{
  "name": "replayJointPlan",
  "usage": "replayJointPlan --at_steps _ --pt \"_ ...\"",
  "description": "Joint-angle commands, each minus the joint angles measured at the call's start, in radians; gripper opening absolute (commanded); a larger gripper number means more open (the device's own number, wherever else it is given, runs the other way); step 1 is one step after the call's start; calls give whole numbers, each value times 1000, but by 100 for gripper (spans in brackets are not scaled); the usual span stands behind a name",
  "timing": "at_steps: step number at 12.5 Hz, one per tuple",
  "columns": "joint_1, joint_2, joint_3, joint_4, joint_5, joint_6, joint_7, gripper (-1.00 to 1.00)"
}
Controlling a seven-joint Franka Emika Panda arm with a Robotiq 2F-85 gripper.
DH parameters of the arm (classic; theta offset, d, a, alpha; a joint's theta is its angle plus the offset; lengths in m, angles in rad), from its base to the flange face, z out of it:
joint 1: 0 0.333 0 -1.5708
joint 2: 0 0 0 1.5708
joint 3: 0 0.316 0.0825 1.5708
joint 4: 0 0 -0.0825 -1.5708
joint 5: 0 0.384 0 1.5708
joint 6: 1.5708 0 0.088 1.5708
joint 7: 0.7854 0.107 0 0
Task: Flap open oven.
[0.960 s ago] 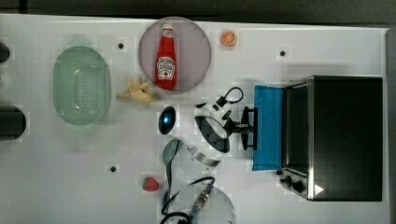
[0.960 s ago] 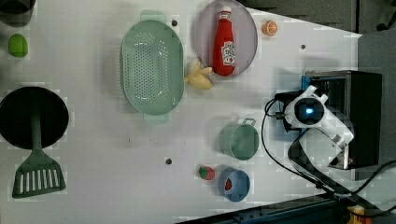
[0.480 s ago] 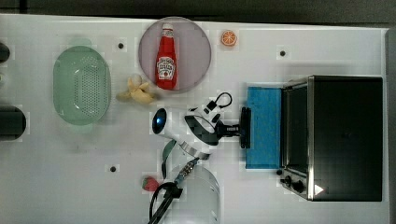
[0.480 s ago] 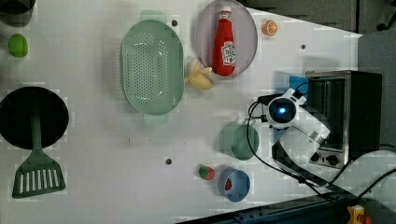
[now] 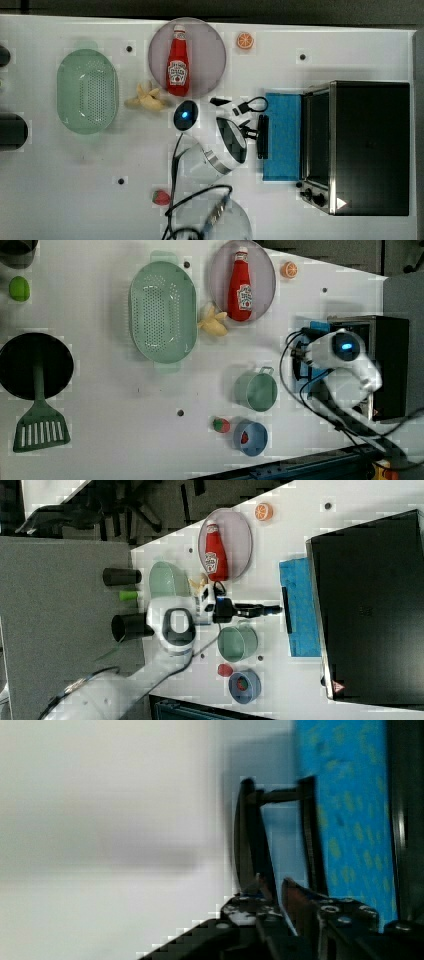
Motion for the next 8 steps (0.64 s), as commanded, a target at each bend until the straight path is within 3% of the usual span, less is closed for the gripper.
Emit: replayJointPlan --at_steps 1,3,8 --pt "-13 -220 -17 17 204 -13 67 -65" --pt "-17 -351 -39 21 349 -101 55 -65" --pt "-15 -616 -34 121 570 -412 61 -65"
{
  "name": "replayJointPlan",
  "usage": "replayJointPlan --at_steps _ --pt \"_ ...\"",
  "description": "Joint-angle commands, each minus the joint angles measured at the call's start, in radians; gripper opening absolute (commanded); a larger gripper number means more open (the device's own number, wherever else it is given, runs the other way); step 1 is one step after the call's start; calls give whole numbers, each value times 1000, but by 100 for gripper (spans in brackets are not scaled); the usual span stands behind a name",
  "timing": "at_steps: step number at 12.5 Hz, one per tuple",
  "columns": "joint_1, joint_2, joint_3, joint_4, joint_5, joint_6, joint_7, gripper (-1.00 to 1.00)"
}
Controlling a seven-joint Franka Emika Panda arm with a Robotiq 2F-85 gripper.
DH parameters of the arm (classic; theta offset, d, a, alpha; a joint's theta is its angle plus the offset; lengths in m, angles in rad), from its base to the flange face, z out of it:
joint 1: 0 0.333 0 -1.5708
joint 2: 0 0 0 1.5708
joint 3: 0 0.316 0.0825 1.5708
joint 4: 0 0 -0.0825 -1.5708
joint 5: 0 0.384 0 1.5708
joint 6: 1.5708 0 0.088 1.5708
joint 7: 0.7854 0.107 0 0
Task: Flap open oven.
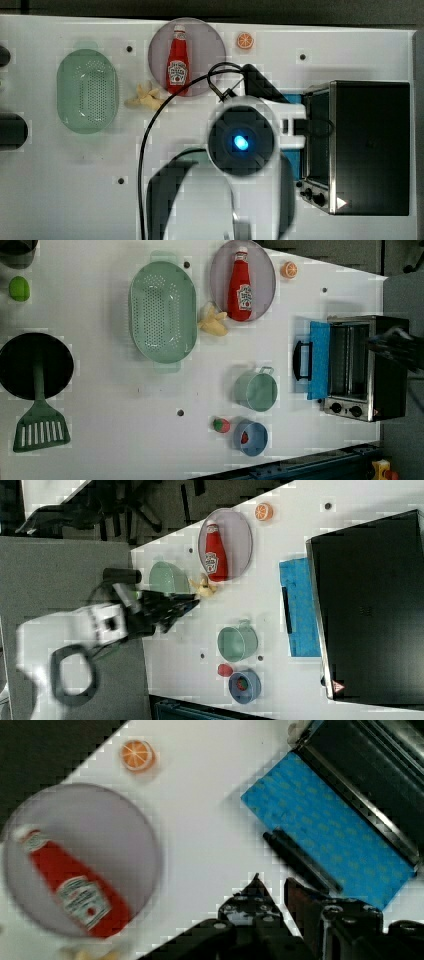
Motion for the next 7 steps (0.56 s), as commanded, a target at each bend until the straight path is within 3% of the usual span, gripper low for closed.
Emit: replayJointPlan --at_steps 1,4,7 --pt "-16 -44 -10 90 109 -229 58 -65" --pt "-14 -88 -7 211 114 -407 58 -65" --pt "-11 -88 15 245 117 -421 58 -65"
